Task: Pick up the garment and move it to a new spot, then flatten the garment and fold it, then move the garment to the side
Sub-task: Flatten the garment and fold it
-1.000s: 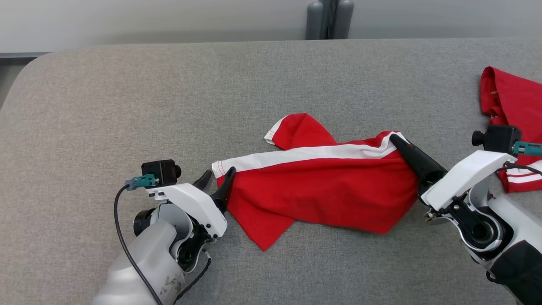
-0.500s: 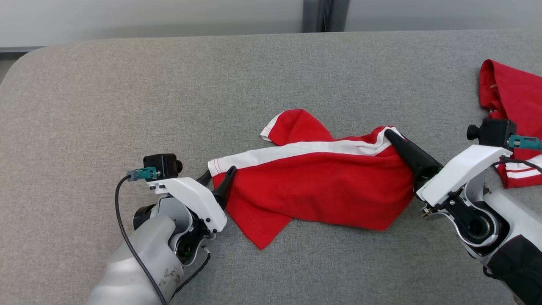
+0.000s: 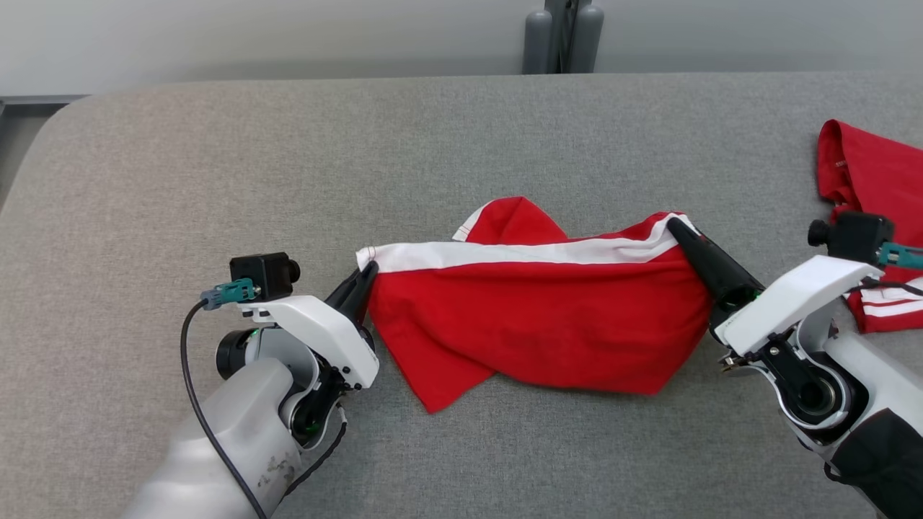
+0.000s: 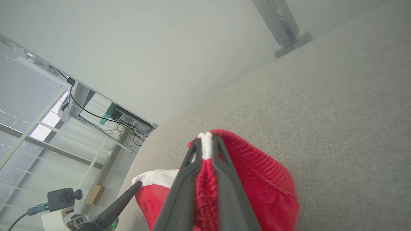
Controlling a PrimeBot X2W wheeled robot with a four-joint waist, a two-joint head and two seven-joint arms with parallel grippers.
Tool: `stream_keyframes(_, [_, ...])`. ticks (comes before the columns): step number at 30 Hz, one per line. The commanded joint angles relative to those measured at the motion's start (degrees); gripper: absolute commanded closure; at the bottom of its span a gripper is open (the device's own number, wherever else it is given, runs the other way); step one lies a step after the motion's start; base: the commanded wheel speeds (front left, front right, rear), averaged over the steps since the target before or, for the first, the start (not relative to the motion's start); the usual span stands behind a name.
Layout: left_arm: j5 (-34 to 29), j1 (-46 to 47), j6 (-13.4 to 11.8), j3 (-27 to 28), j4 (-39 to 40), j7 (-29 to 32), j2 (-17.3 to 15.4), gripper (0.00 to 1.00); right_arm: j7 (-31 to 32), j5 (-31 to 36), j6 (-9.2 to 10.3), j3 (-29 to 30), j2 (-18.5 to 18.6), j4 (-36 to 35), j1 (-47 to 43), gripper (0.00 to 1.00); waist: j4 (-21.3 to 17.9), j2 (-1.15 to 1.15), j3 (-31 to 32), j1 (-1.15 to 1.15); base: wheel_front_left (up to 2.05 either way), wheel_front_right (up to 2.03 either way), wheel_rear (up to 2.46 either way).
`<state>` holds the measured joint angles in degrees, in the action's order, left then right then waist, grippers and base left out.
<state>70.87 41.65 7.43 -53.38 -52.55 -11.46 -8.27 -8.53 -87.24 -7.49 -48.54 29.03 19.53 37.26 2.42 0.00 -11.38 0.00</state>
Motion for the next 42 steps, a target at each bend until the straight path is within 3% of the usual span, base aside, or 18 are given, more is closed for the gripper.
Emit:
stream_keyframes(1, [-0.3,1.0,0.1,-0.3,1.0,-0.8,-0.6,1.00,-1.0,-0.1,-0.02,0.3,0.4,-0.1,-0.6,1.00,0.3,0.00,0.6,0.00,0.00,0.00,0.00])
stream_keyframes(9, [-2.8,-2.2,0.1,-0.2,11.5,-3.6,-5.9,1.00,-5.9,1.2,-0.02,2.8,1.7,-3.6,-4.7,1.00,1.0,0.00,3.4,0.00,0.00,0.00,0.00])
stream_keyframes(14, [-8.4,-7.5,-0.5,6.2,22.1,-3.7,-9.0,1.00,-6.8,3.3,-0.02,7.3,2.6,-7.1,-9.3,1.00,1.0,0.00,5.0,0.00,0.00,0.00,0.00])
stream_keyframes(23, [-14.6,-18.9,-7.2,12.7,45.3,-3.6,-14.5,1.00,-6.7,9.1,-0.02,19.6,0.7,-17.5,-19.4,1.00,0.4,0.00,6.9,0.00,0.00,0.00,0.00])
stream_keyframes(30, [-15.9,-23.7,-13.5,12.3,60.4,0.2,-19.6,1.00,-6.7,11.3,-0.02,23.5,1.9,-24.7,-25.4,1.00,0.0,0.00,7.8,0.00,0.00,0.00,0.00])
stream_keyframes(35, [-15.7,-25.9,-16.7,13.0,66.4,1.8,-21.9,1.00,-6.7,11.6,-0.02,24.8,3.1,-28.4,-28.5,1.00,-0.2,0.00,7.8,0.00,0.00,0.00,0.00])
stream_keyframes(39, [-15.3,-25.7,-17.9,14.1,69.2,2.6,-23.4,1.00,-6.6,11.7,-0.02,24.7,3.8,-30.4,-29.0,1.00,-0.6,0.00,7.1,0.00,0.00,0.00,0.00])
stream_keyframes(42, [-16.0,-22.3,-17.0,14.8,68.4,3.7,-24.2,1.00,-5.6,11.7,-0.02,23.9,4.2,-30.4,-26.0,1.00,-0.9,0.00,5.9,0.00,0.00,0.00,0.00])
